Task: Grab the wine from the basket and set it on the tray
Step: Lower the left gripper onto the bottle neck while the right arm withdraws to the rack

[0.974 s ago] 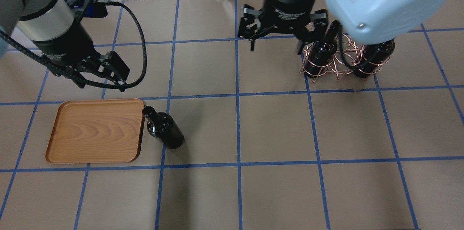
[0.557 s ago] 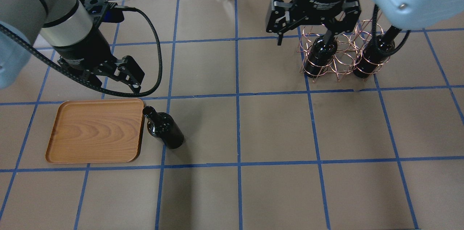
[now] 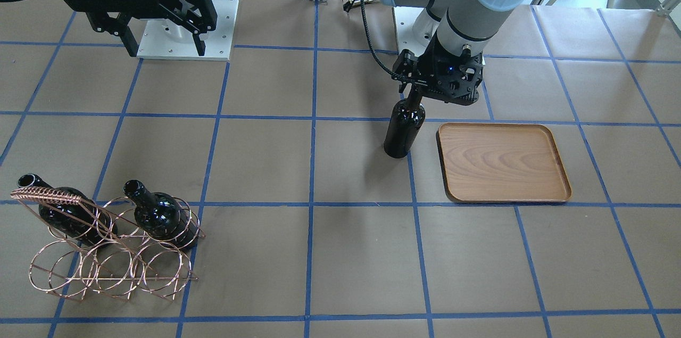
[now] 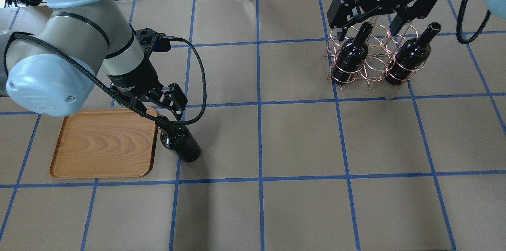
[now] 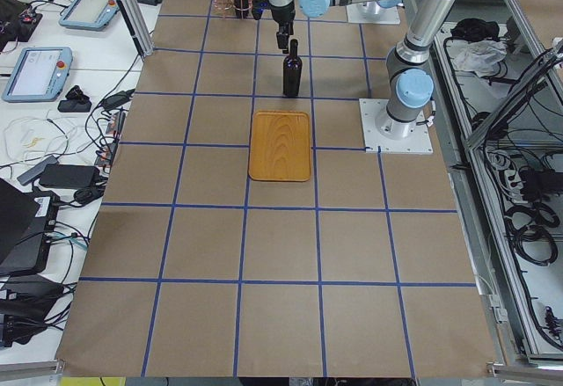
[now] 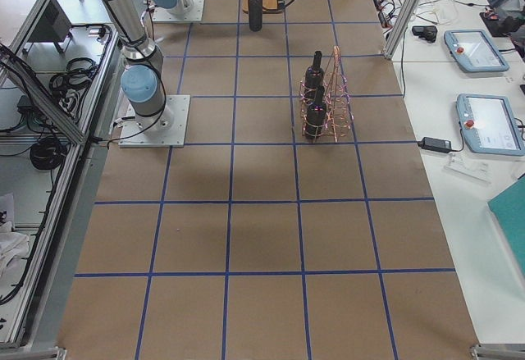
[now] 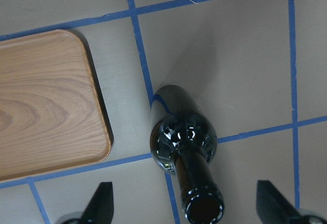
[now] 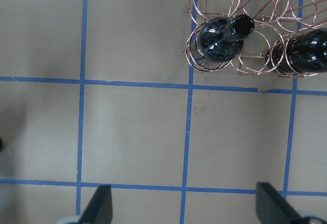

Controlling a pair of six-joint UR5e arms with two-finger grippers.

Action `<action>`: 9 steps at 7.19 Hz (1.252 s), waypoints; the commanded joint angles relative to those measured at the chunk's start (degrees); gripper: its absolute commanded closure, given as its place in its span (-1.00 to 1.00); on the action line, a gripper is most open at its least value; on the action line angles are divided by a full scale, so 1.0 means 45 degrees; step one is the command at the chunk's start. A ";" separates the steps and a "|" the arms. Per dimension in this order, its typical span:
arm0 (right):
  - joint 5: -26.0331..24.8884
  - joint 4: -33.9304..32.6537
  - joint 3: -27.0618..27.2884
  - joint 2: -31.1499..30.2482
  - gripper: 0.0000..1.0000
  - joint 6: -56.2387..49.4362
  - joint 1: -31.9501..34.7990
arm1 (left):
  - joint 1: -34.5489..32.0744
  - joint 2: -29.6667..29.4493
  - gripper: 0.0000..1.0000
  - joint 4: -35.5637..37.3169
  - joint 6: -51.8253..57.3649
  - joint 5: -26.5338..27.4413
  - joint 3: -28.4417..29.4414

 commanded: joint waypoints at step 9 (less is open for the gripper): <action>-0.0025 -0.0137 0.0127 -0.0009 -1.00 0.0043 -0.0008 | -0.0103 -0.0079 0.31 -0.0173 0.0140 0.0223 -0.0176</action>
